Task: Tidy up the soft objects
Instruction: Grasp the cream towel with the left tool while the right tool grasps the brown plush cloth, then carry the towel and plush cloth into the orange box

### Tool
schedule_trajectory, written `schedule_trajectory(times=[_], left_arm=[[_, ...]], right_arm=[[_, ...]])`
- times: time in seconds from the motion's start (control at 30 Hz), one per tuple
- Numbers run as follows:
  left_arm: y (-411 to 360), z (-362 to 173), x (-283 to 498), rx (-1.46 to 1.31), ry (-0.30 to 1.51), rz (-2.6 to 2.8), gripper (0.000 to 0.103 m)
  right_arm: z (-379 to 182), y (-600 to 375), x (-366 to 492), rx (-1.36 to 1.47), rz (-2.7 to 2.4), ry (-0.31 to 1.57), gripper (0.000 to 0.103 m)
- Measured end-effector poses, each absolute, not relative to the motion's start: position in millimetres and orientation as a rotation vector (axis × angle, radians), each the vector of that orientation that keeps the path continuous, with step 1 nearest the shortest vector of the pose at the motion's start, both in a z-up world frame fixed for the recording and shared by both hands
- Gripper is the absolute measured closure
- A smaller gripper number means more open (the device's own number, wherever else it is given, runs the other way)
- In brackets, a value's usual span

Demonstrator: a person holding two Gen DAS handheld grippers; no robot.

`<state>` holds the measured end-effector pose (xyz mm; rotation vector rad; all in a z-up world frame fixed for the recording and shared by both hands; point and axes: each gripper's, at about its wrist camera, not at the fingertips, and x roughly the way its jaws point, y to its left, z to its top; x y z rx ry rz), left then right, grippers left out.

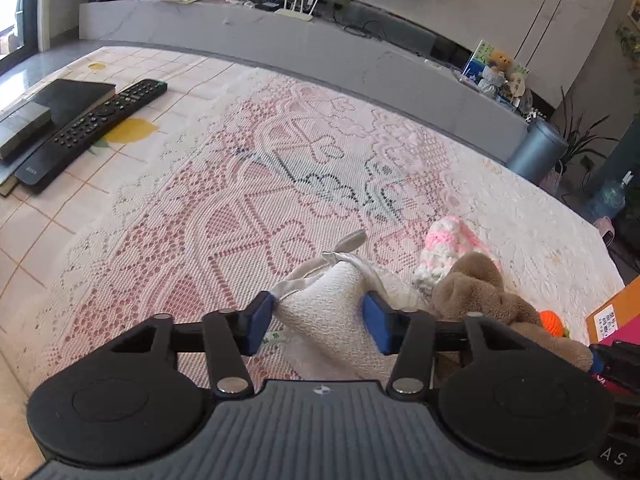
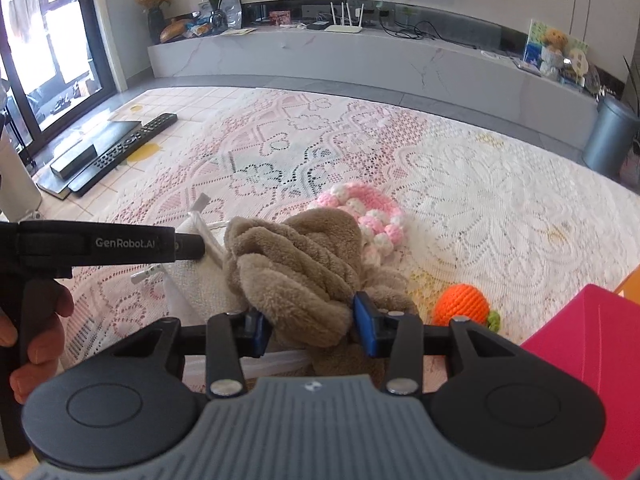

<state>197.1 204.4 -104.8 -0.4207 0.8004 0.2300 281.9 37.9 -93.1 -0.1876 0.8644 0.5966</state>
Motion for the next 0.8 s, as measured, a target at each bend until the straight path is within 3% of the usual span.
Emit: schedule_trajectory(times=[0.17, 0.4, 0.5, 0.63, 0.8], left_arm=[[205, -98, 195, -0.460, 0.741, 0.180, 0.055], [199, -111, 204, -0.490, 0.828, 0.134, 0.054], [193, -110, 205, -0.445, 0.819, 0.132, 0.064], [187, -114, 209, -0.389, 0.840, 0.133, 0.088], [176, -105, 204, -0.304, 0.786, 0.143, 0.094]], right_arm=[[-93, 36, 284, -0.164, 0.596, 0.876, 0.061], [-93, 36, 283, -0.169, 0.597, 0.869, 0.060], [-94, 36, 283, -0.170, 0.597, 0.868, 0.060], [-93, 36, 282, -0.174, 0.600, 0.865, 0.061], [-92, 35, 281, -0.175, 0.592, 0.854, 0.063]])
